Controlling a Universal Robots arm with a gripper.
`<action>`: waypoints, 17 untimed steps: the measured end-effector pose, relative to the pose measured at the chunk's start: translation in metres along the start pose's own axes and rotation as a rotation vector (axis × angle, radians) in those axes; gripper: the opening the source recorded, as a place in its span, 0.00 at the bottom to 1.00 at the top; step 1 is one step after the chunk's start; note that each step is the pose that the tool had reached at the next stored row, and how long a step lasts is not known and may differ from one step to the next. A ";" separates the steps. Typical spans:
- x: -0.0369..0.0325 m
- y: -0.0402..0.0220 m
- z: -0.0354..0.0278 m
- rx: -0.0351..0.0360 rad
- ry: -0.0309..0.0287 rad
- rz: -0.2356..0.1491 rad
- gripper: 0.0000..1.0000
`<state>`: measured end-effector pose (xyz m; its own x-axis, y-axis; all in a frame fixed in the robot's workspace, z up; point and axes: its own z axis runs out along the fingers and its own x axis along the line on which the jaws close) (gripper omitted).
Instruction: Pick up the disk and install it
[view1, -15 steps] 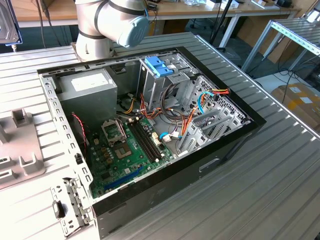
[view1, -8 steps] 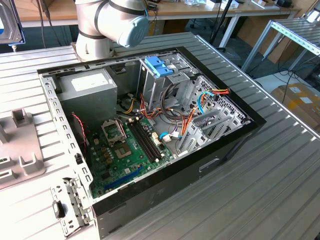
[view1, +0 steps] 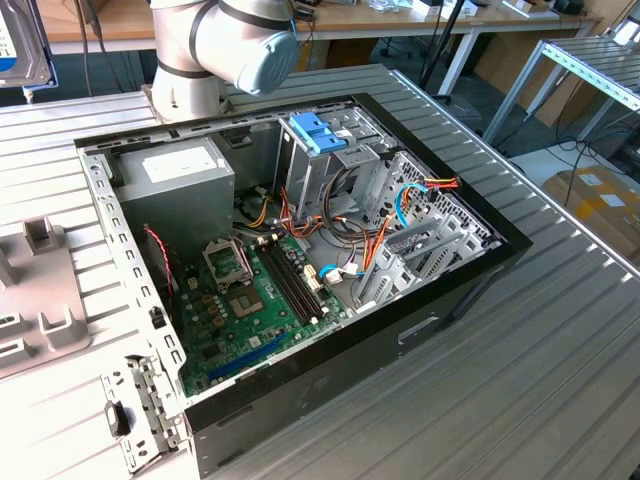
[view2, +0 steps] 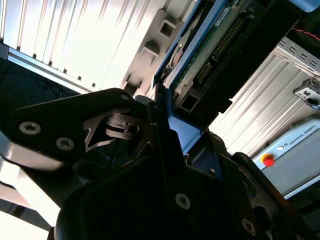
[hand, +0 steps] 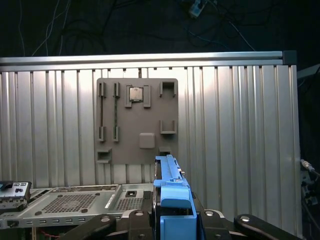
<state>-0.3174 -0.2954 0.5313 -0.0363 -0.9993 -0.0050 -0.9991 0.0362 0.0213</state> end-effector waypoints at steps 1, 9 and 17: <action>0.0000 -0.0006 0.0000 0.0000 0.0001 0.000 0.37; -0.0003 -0.0071 0.0001 0.0000 0.0012 0.000 0.37; -0.0005 -0.0145 0.0004 0.0001 0.0028 0.000 0.37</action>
<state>-0.3029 -0.2954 0.5306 -0.0363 -0.9993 -0.0022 -0.9991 0.0362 0.0212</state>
